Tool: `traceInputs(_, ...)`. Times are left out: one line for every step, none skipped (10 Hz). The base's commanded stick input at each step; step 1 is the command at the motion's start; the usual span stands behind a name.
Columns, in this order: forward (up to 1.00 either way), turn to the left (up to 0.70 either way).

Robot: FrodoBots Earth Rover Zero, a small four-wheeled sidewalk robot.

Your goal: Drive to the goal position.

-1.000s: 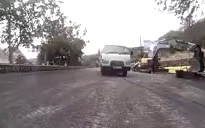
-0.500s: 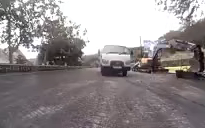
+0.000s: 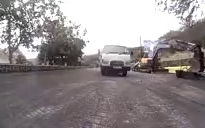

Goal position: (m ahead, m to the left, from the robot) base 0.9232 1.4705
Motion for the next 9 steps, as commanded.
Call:
traceInputs(0.27,0.0)
traceInputs(0.0,0.0)
traceInputs(0.0,0.0)
traceInputs(0.0,0.0)
traceInputs(0.0,0.0)
traceInputs(0.0,0.0)
traceInputs(0.0,0.0)
traceInputs(0.0,0.0)
traceInputs(0.0,0.0)
